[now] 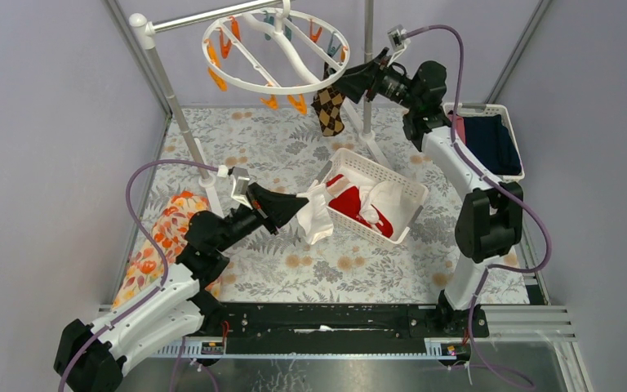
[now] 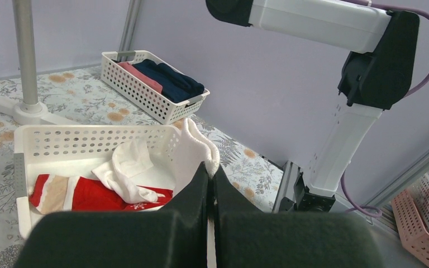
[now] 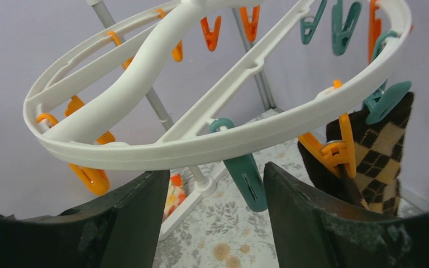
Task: Clip the socks to the hanger
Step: Open the clamp at the hanger.
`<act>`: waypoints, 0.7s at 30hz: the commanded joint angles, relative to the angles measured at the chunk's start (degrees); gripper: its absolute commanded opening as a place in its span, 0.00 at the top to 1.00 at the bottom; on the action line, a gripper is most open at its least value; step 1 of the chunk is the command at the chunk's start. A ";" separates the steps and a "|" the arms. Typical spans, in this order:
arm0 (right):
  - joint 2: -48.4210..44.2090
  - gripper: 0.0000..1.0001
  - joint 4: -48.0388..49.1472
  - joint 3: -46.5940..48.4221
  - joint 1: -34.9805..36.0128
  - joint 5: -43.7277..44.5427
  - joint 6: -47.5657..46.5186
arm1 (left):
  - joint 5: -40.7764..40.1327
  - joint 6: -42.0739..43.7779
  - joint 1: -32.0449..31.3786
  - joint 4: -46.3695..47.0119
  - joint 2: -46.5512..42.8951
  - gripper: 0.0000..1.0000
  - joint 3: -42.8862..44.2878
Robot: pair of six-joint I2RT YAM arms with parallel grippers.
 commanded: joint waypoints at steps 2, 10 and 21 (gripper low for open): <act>-6.50 0.27 -6.42 -1.20 0.25 4.54 -9.93 | 0.33 0.85 0.15 3.03 -0.10 1.00 -0.25; -15.22 0.21 -11.48 -9.50 0.24 10.87 -19.64 | -2.23 1.86 0.20 3.02 0.30 1.00 -0.13; -22.04 0.18 -9.16 -16.91 0.34 18.46 -21.40 | -4.56 4.00 0.19 -0.89 2.10 1.00 6.64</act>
